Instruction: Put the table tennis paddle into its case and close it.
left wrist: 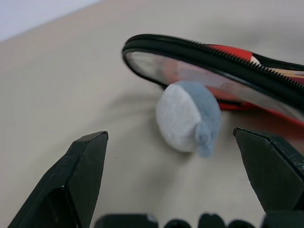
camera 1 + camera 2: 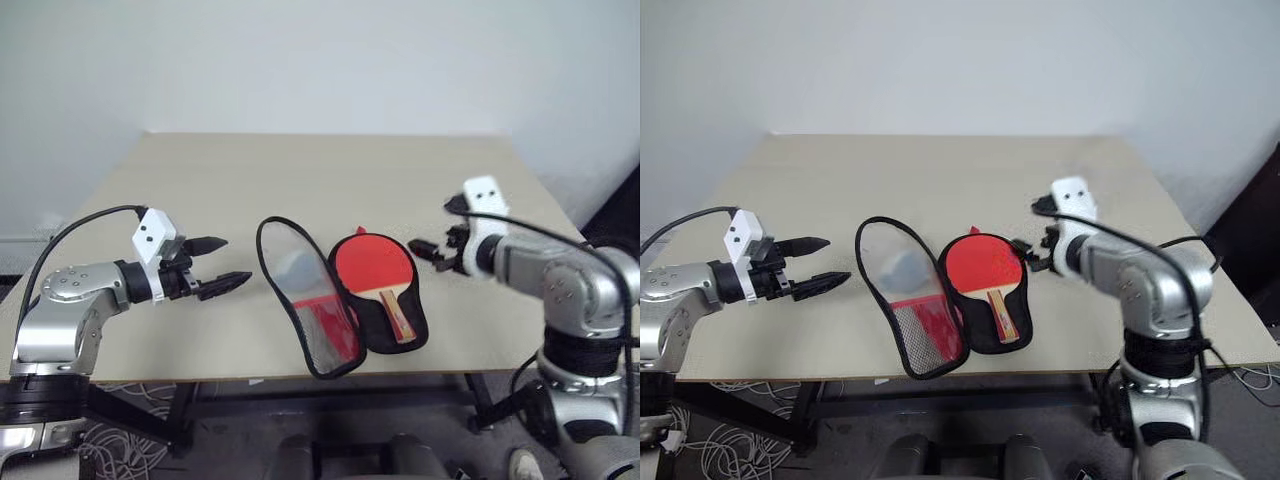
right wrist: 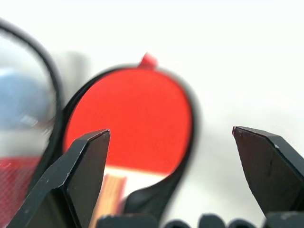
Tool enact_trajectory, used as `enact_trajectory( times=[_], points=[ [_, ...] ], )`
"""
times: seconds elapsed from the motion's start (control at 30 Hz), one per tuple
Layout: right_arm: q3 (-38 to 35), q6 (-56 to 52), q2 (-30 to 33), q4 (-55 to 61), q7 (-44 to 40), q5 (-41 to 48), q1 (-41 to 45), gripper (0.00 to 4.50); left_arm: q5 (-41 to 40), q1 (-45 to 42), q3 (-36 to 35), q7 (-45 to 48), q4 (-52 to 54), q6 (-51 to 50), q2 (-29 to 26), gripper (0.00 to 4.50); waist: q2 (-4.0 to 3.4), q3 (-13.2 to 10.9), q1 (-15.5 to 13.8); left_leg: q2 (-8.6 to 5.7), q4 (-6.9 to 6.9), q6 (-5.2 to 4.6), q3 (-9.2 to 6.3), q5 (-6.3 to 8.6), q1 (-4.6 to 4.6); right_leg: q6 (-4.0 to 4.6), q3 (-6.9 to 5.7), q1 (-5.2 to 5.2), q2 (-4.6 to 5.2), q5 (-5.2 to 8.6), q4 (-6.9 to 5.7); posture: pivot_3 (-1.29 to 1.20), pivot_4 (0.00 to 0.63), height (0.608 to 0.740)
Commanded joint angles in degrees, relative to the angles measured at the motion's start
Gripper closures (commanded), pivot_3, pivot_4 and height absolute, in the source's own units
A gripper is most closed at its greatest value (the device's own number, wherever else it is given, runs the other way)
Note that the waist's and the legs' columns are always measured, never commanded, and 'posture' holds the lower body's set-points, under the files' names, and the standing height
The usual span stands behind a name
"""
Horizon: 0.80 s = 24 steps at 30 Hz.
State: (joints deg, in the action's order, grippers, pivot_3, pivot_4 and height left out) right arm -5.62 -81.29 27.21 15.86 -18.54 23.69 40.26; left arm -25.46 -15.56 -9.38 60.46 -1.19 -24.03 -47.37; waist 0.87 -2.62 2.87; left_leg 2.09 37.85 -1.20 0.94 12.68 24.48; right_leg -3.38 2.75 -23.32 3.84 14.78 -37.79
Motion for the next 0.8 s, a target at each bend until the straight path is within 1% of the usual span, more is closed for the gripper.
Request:
enact_trajectory(
  times=[0.03, 0.13, 0.27, 0.4, 0.5, 0.57, 0.63, 0.7, 0.8],
  points=[
    [-1.14, 9.67, 4.72, -7.39, -3.90, -1.67, 5.74, 0.02, 0.14, -0.63, 1.80, -1.98, 5.06, -0.09, 2.16, 0.00, -0.01, -0.01, -0.01, -0.01, -0.01, 0.00, 0.02, 0.00, 0.01, 0.00, 0.02, 0.00, 0.00, 0.00, 0.00, 0.00, 0.000, 0.740],
    [-1.57, 13.97, 6.54, -12.57, -4.86, -2.46, 8.71, 0.02, 0.46, -1.19, 4.22, -4.50, 8.52, -1.00, 5.15, 0.00, -0.01, 0.00, -0.03, -0.01, 0.00, 0.00, 0.03, 0.00, 0.01, 0.00, 0.06, 0.00, 0.00, 0.00, 0.00, 0.00, 0.000, 0.740],
    [-1.81, 18.29, 7.01, -16.61, -5.36, -3.19, 11.23, 0.02, 1.82, -4.55, 9.13, -9.28, 10.95, -2.74, 11.25, 0.00, 0.00, 0.01, -0.23, -0.02, 0.05, -0.01, 0.01, 0.00, 0.01, -0.01, 0.07, 0.04, -0.01, -0.01, 0.00, 0.00, 0.000, 0.740],
    [-2.82, 20.69, 5.84, -19.13, -4.95, -2.96, 13.19, 0.02, 5.04, -9.50, 12.48, -13.77, 5.67, -1.91, 17.48, 0.00, -0.01, 0.02, -0.21, -0.09, 0.09, -0.02, -0.01, -0.01, 0.03, -0.02, 0.07, 0.06, 0.02, -0.01, 0.00, 0.00, 0.000, 0.740],
    [-3.43, 22.56, 4.98, -21.80, -4.02, -3.40, 13.85, 0.02, 7.82, -14.99, 14.84, -18.72, -0.17, -0.89, 24.50, 0.00, -0.01, 0.02, -0.26, -0.09, 0.09, -0.03, -0.04, -0.01, 0.03, -0.02, 0.07, 0.08, 0.01, -0.02, -0.01, 0.00, 0.000, 0.740],
    [-4.03, 23.11, 4.42, -22.75, -3.35, -3.39, 14.15, 0.02, 9.11, -16.98, 15.57, -20.47, -2.90, -0.50, 27.17, 0.00, 0.00, 0.03, -0.22, -0.10, 0.11, -0.03, -0.05, -0.01, 0.03, -0.03, 0.06, 0.11, 0.01, -0.02, 0.00, 0.00, 0.000, 0.740],
    [-4.45, 23.47, 4.21, -23.20, -3.24, -3.24, 14.10, 0.02, 5.95, -18.01, 13.53, -22.23, -4.52, -3.56, 31.24, 0.00, -0.04, 0.04, -0.17, -0.11, 0.09, -0.03, -0.05, -0.01, 0.03, -0.03, 0.08, 0.09, 0.01, -0.02, 0.00, 0.00, 0.000, 0.740],
    [-4.55, 23.55, 3.98, -23.17, -3.10, -3.22, 13.79, 0.02, 1.50, -16.99, 11.67, -22.70, -3.19, -8.57, 34.28, 0.00, -0.07, 0.05, -0.13, -0.11, 0.08, -0.03, -0.04, -0.01, 0.03, -0.03, 0.13, 0.05, 0.01, -0.02, -0.02, 0.00, 0.000, 0.740],
    [-4.73, 23.21, 3.57, -22.65, -2.74, -3.01, 13.01, 0.02, -4.59, -13.81, 10.38, -23.25, 1.36, -17.57, 36.43, 0.00, -0.08, 0.06, 0.03, -0.10, 0.08, -0.03, -0.05, -0.01, 0.02, -0.03, 0.15, 0.03, -0.01, -0.02, -0.04, 0.00, 0.000, 0.740]
  ],
)
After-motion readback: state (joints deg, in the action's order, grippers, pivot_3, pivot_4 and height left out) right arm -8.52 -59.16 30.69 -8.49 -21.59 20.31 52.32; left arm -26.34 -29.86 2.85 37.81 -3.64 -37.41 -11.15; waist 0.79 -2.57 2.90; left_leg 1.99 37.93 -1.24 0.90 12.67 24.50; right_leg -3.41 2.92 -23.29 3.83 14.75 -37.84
